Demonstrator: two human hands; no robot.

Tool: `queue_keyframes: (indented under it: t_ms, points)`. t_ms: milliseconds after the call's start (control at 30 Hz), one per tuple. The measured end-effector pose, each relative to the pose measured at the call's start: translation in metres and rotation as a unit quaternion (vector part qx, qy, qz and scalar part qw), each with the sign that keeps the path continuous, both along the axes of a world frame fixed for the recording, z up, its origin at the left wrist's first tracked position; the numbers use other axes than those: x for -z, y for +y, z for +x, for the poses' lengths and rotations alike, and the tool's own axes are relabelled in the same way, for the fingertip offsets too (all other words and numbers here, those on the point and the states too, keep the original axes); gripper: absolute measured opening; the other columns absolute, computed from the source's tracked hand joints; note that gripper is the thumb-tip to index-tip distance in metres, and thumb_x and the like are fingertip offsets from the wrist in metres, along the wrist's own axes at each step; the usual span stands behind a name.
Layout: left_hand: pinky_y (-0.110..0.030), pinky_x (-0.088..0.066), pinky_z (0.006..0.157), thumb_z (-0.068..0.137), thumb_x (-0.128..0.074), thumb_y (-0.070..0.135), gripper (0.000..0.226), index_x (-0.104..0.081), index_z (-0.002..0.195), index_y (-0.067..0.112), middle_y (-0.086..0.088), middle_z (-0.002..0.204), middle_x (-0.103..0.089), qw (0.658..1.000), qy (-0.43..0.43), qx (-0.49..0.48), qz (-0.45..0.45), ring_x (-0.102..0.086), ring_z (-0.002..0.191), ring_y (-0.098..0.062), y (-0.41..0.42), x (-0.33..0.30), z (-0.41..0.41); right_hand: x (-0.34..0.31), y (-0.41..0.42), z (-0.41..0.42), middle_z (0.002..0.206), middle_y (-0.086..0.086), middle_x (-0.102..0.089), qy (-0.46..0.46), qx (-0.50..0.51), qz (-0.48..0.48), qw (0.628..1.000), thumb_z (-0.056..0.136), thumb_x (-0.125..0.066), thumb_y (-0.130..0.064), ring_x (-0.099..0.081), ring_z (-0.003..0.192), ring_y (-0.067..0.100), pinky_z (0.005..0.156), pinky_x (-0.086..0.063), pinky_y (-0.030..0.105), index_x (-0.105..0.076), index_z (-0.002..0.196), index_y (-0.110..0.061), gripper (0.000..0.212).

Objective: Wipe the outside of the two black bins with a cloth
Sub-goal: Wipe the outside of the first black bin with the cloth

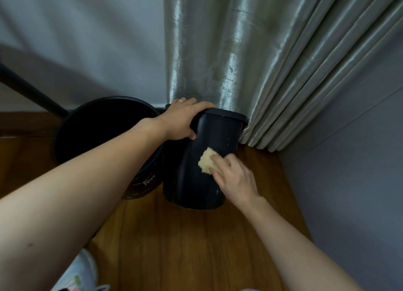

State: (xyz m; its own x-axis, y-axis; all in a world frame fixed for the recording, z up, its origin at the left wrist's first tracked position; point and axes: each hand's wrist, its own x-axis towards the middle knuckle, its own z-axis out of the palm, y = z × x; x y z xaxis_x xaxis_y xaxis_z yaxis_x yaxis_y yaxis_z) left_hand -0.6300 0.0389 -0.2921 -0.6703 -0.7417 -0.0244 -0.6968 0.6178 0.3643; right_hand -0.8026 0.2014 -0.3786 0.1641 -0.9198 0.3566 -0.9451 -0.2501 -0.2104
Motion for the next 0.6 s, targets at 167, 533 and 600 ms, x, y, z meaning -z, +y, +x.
queue_keyframes:
  t_ms: [167, 533, 600]
  points:
    - [-0.040, -0.023, 0.109, 0.071, -0.083, 0.019, 0.096, -0.028, 0.148, 0.033, -0.007, 0.131, -0.046, 1.000, -0.007, 0.000, 0.004, -0.037, 0.124, -0.032, -0.001, 0.000, -0.002, -0.006, -0.002, -0.010, 0.092, 0.007, -0.054, -0.024, 0.011, 0.021, 0.999, 0.091, -0.063, -0.022, -0.057, 0.074, 0.021, 0.055, -0.054, 0.036, -0.058, 0.123, -0.017, 0.033]
    - [-0.050, -0.024, 0.113, 0.071, -0.072, 0.010, 0.083, -0.032, 0.142, 0.018, -0.009, 0.139, -0.039, 1.000, -0.007, -0.013, -0.022, -0.032, 0.130, -0.033, -0.004, 0.002, -0.003, 0.031, 0.036, -0.011, 0.085, 0.006, -0.055, 0.067, -0.158, 0.033, 0.985, 0.094, -0.052, -0.021, -0.055, 0.069, 0.018, 0.049, -0.053, 0.030, -0.052, 0.115, -0.016, 0.022]
    - [-0.056, -0.022, 0.112, 0.069, -0.072, 0.016, 0.088, -0.027, 0.145, 0.025, -0.008, 0.136, -0.038, 1.000, -0.006, -0.024, -0.007, -0.030, 0.130, -0.034, -0.004, 0.002, -0.006, 0.028, 0.032, -0.008, 0.085, 0.006, -0.054, 0.049, -0.133, 0.022, 0.990, 0.095, -0.051, -0.023, -0.055, 0.069, 0.019, 0.049, -0.052, 0.029, -0.053, 0.114, -0.016, 0.021]
